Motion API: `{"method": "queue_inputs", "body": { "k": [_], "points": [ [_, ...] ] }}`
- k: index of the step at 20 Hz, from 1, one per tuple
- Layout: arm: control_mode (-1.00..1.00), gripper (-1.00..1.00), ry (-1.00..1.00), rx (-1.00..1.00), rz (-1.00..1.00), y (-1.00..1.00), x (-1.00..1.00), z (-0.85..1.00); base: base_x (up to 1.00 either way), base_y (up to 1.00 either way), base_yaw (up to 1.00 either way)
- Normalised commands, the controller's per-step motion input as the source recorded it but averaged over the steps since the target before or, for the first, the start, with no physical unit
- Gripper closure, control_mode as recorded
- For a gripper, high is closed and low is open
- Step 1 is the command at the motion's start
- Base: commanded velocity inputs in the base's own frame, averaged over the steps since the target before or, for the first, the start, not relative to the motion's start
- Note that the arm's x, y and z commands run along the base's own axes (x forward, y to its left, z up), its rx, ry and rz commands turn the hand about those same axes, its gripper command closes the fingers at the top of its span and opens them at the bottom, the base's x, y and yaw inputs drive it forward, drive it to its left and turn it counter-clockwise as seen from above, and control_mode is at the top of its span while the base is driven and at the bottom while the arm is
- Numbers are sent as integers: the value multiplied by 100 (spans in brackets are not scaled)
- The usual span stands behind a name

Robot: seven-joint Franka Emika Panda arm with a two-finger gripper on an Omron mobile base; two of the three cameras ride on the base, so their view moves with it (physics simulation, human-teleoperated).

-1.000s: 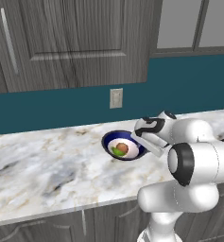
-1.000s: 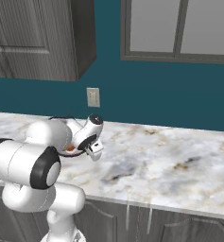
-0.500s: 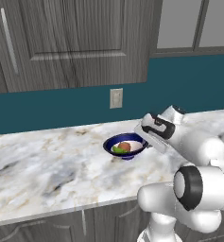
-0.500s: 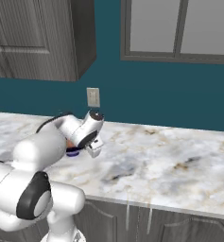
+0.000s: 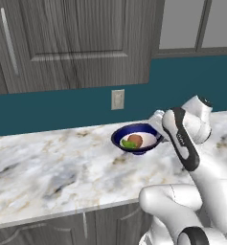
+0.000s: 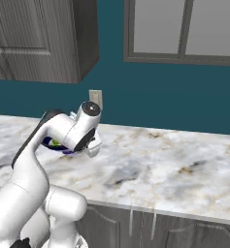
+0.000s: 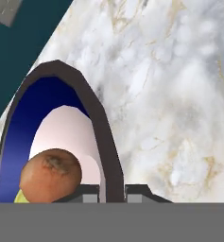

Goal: Place the bowl with the onion and lemon wedge on the top shelf of the fridge. Place the bowl with the chicken drumsticks on the second highest shelf of the fridge.

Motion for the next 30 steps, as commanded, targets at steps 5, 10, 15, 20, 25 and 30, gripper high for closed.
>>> {"method": "queue_inputs", "body": {
  "k": [5, 10, 15, 20, 25, 30],
  "points": [
    [-100, 100, -16, 14, -17, -78, -92, 76, 0, 0, 0],
    [-100, 100, -25, 9, -10, -34, -67, 15, 0, 0, 0],
    [-100, 100, 0, 0, 0, -3, -6, 0, 0, 0, 0],
    [100, 100, 0, 0, 0, 0, 0, 0, -42, -72, -46],
    [100, 100, 0, 0, 0, 0, 0, 0, -8, -87, -67],
    [100, 100, 0, 0, 0, 0, 0, 0, 0, -98, -67]
  ]
}}
